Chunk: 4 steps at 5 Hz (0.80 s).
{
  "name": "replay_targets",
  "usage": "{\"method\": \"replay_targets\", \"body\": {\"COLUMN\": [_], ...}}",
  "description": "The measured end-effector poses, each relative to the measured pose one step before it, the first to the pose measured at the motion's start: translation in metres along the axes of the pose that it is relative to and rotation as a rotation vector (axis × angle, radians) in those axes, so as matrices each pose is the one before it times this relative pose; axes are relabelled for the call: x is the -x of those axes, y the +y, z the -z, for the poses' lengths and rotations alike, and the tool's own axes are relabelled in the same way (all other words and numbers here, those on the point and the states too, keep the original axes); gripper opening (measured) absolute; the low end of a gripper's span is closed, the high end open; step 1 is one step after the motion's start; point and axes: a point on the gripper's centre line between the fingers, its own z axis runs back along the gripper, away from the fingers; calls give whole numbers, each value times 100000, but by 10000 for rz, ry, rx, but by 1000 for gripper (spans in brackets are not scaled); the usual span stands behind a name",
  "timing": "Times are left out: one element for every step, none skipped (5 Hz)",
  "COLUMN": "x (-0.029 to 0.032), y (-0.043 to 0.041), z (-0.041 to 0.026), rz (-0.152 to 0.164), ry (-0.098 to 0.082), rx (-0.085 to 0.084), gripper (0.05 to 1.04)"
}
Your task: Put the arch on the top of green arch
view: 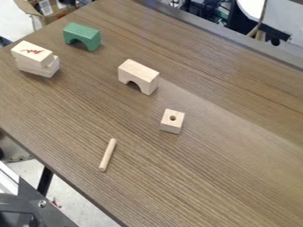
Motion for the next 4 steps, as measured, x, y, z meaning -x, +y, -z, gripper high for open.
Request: {"method": "replay_targets", "body": {"x": [2786,1941,2020,1266], "y": [-421,46,287,481], "z": [1454,1244,1589,1218], "rz": [365,201,-115,-177], "ry": [-80,4,-67,-251], "rx": [-291,-166,-194,-211], "gripper": [999,999,999,999]}}
